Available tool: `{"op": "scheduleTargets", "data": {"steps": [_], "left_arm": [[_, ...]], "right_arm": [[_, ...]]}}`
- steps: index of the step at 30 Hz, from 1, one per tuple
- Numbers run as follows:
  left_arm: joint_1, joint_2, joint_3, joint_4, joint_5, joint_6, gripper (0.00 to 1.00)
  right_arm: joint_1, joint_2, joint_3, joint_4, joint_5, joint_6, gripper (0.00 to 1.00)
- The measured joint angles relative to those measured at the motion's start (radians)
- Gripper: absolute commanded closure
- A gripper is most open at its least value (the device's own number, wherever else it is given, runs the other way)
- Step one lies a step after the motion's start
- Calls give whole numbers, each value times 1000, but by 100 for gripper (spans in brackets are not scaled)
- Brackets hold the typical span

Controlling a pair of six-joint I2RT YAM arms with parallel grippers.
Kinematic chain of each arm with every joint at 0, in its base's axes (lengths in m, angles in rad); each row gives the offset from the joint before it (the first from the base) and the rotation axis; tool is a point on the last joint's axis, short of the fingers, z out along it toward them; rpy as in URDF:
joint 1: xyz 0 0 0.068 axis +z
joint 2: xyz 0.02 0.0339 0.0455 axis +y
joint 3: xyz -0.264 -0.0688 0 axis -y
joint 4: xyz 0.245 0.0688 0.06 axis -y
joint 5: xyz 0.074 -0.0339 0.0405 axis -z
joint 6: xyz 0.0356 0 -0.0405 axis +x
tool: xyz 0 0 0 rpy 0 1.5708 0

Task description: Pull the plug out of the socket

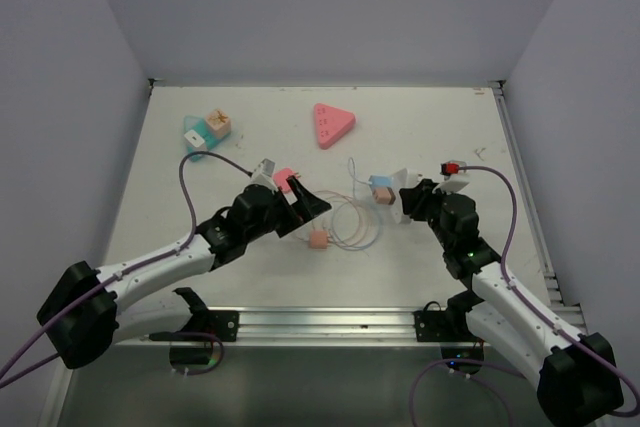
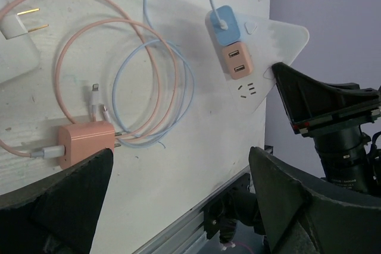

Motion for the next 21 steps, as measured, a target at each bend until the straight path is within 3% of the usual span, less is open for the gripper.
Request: {"op": "scheduleTargets", "data": {"steps": [5, 13, 21], "left_arm": [[-23, 29, 63, -17, -58, 14, 0], [-99, 319, 272, -3, -87, -5, 1], [-103, 505, 367, 69, -58, -145, 10]], "right_arm": [[0, 0, 0, 4, -36, -6, 100], [0, 0, 0, 19, -93, -10, 100], [0, 0, 0, 51, -116, -10, 100]]}}
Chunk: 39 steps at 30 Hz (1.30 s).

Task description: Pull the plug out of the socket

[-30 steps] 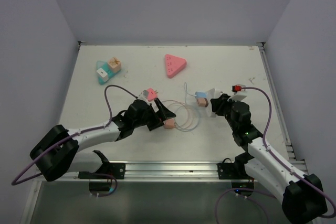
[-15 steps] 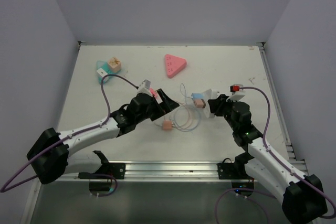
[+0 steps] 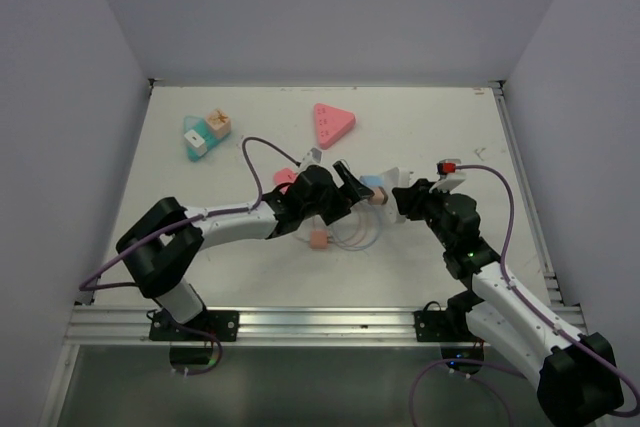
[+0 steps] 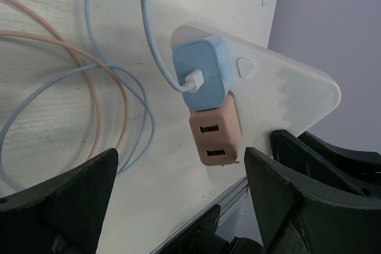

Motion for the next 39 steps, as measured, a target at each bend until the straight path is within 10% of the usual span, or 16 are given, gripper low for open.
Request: {"op": "scheduleTargets", "data": {"steps": [12, 26, 39], "left_arm": [[-6, 95, 29, 119, -4, -188, 37], [-15, 115, 2, 222, -18, -344, 100], [-32, -29, -151, 274, -54, -434, 100]], "right_arm": [[0, 3, 0, 16, -21, 1, 100], [0, 3, -12, 58, -16, 11, 100], [41, -43, -27, 56, 0, 100, 100]]}}
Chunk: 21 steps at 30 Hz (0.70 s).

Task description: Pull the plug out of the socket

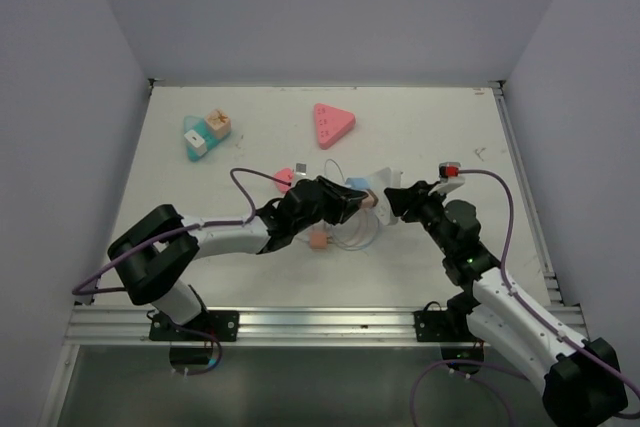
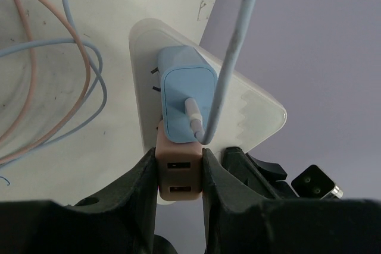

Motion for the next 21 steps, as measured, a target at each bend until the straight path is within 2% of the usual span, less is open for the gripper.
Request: {"op": "scheduleTargets", "data": {"steps": [13, 18, 21], "left_arm": [[-9, -156, -87, -56, -9, -19, 100], [-4, -270, -134, -117, -7, -18, 100], [-3, -294, -137, -130, 0, -18, 100]], "right_arm": [[33, -2, 2, 5, -11, 71, 100], [-44, 15, -5, -69, 233, 14, 100], [-47, 16, -11, -91, 285, -3, 100]]}}
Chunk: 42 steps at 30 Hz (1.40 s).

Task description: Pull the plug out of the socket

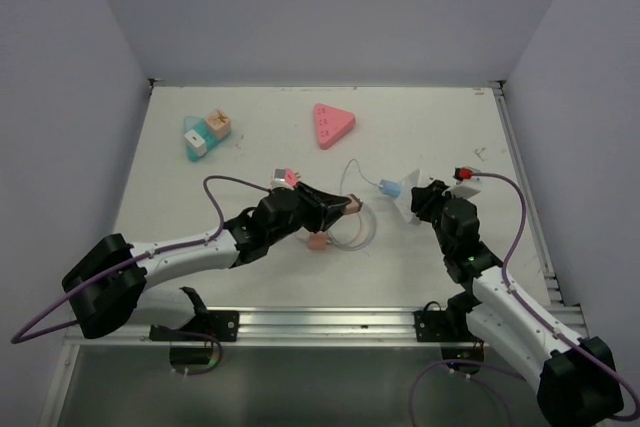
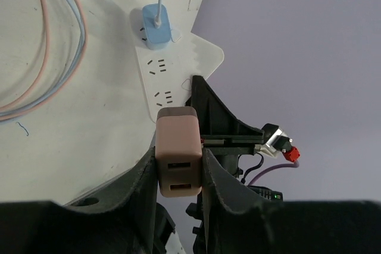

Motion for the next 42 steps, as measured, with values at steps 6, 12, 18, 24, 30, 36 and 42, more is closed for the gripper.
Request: {"op": "scheduleTargets", "data": {"steps": [6, 12, 18, 24, 30, 36, 42], "left_arm": [[19, -4, 0, -46, 23, 66, 95], [117, 5, -41, -53, 104, 282, 79], [160, 74, -90, -52, 134, 465, 65], [171, 121, -91, -40, 140, 571, 26], [175, 119, -91, -48, 135, 608, 3], [175, 64, -77, -105, 102, 611, 0], [175, 48, -7, -152, 95, 579, 2]], "right_arm": [[1, -5, -1, 1, 11, -18, 100], [1, -4, -2, 14, -18, -27, 100], [2, 17, -2, 31, -64, -39, 100], [3, 32, -2, 36, -94, -53, 100], [3, 36, -2, 45, -122, -60, 100], [4, 39, -2, 50, -163, -66, 100], [5, 39, -2, 66, -233, -75, 100]]}}
